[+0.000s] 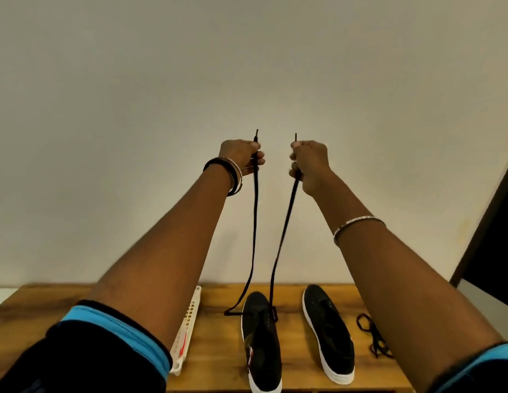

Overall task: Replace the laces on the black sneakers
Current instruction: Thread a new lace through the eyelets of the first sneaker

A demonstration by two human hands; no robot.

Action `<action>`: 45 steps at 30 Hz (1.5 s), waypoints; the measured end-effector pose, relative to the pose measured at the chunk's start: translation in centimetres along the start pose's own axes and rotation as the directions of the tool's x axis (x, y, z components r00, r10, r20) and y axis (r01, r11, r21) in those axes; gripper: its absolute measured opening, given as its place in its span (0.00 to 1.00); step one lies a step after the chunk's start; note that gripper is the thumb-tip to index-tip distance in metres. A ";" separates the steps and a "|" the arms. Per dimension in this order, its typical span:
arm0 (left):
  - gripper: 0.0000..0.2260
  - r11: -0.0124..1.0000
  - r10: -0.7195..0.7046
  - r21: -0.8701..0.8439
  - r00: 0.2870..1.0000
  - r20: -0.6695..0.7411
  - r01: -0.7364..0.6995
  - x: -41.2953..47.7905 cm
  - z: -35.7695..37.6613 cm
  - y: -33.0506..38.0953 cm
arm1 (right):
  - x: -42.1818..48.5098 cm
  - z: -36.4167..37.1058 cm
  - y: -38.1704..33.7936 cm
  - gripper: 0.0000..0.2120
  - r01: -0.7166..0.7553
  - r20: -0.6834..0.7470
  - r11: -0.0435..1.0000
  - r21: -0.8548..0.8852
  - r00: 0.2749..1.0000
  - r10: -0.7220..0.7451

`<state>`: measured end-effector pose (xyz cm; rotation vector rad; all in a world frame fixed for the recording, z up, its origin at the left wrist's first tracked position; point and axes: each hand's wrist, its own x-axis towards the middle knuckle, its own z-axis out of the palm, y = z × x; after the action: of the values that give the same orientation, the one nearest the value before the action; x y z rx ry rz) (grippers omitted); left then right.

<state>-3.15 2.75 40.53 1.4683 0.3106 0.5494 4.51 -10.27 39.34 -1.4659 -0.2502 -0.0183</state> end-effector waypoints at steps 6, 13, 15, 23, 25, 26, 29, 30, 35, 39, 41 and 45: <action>0.10 0.955 -0.124 0.258 0.986 -0.110 0.149 0.7 -2.7 -13.2 | -1.8 -3.2 14.3 0.08 -0.042 0.063 0.895 -0.443 0.995 0.077; 0.13 0.838 -0.312 0.415 0.935 -0.167 0.353 -2.0 -5.0 -30.5 | -5.5 -5.6 30.5 0.13 -0.129 0.130 0.755 -0.643 0.953 0.274; 0.15 0.803 -0.328 0.478 0.933 -0.145 0.356 -3.1 -5.3 -33.8 | -6.2 -5.5 33.7 0.12 -0.162 0.101 0.732 -0.662 0.948 0.301; 0.08 0.729 -0.237 0.601 0.944 -0.229 0.328 -4.6 -5.1 -43.9 | -7.3 -3.1 43.0 0.08 -0.230 0.044 0.752 -0.617 0.945 0.325; 0.08 0.707 -0.195 0.638 0.952 -0.237 0.304 -4.6 -5.3 -45.4 | -7.5 -2.8 43.9 0.05 -0.233 -0.002 0.782 -0.579 0.959 0.285; 0.08 0.698 -0.181 0.651 0.953 -0.245 0.300 -4.5 -5.3 -46.0 | -7.5 -2.7 44.4 0.02 -0.234 -0.034 0.791 -0.565 0.965 0.261; 0.09 0.682 -0.138 0.677 0.958 -0.251 0.276 -4.5 -5.0 -47.1 | -7.7 -2.9 45.3 0.03 -0.236 -0.097 0.826 -0.512 0.971 0.217; 0.09 0.687 -0.125 0.676 0.960 -0.251 0.266 -4.7 -4.8 -47.2 | -7.9 -3.0 45.4 0.04 -0.238 -0.114 0.845 -0.478 0.971 0.209; 0.06 0.712 -0.041 0.661 0.953 -0.299 0.238 -5.6 -4.3 -48.0 | -8.0 -3.3 46.1 0.07 -0.292 -0.205 0.905 -0.311 0.950 0.236; 0.03 0.702 -0.009 0.684 0.962 -0.273 0.200 -5.0 -4.8 -48.0 | -7.4 -3.7 46.3 0.05 -0.362 -0.170 0.899 -0.246 0.929 0.327; 0.06 0.695 -0.007 0.700 0.974 -0.226 0.167 -4.7 -5.3 -48.0 | -7.2 -4.1 45.6 0.04 -0.401 -0.111 0.890 -0.219 0.916 0.385; 0.07 0.651 -0.016 0.749 0.989 -0.149 0.123 -4.4 -5.8 -46.9 | -6.5 -5.7 44.2 0.05 -0.367 -0.013 0.838 -0.405 0.918 0.396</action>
<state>-2.36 4.84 -6.84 2.2330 0.7712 0.4666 6.35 -11.90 -5.58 -1.9089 -0.0016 0.3263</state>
